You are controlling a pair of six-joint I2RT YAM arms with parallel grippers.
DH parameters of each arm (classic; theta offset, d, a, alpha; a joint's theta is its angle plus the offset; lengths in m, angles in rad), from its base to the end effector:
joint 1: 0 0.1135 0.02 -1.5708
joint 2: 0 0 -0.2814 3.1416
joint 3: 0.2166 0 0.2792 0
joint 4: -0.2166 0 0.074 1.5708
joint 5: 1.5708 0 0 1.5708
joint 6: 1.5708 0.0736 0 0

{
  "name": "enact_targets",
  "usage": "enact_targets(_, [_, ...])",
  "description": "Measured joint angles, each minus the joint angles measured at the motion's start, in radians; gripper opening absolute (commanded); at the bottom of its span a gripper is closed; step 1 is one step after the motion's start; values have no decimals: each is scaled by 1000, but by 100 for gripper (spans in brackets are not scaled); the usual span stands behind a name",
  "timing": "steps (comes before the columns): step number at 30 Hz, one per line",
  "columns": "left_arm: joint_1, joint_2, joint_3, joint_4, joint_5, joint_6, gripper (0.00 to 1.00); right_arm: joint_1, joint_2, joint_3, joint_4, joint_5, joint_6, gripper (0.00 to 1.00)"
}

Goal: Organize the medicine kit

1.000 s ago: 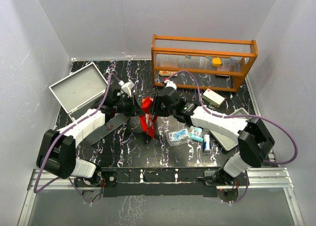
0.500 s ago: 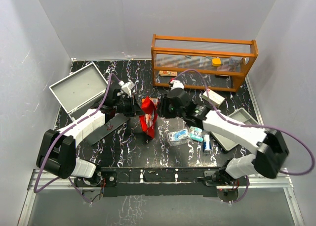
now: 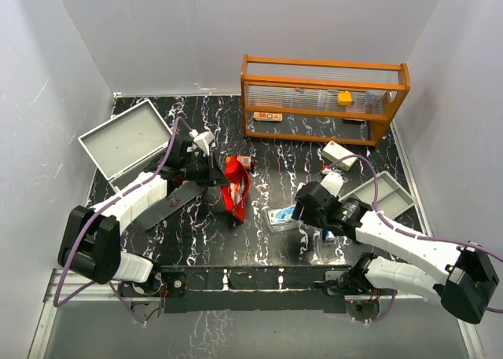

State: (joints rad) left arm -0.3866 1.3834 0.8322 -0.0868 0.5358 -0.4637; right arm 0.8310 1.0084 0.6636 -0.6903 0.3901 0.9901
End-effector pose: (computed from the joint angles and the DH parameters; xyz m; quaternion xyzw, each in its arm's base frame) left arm 0.3022 -0.1636 0.2165 0.0858 0.8653 -0.3942 0.2975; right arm 0.1686 0.1432 0.1937 0.1263 0.9390 0.0904 0.3069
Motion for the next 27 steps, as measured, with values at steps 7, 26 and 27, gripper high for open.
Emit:
enact_targets(7, [0,-6,8,-11,-3,0,0,-2,37,-55,21,-13,87,58])
enact_targets(26, [0,-6,26,-35,-28,0,0,-81,196,-71,171,-69,-2,48])
enact_targets(27, [0,-6,26,-35,-28,0,0,-82,202,-71,171,-74,-4,46])
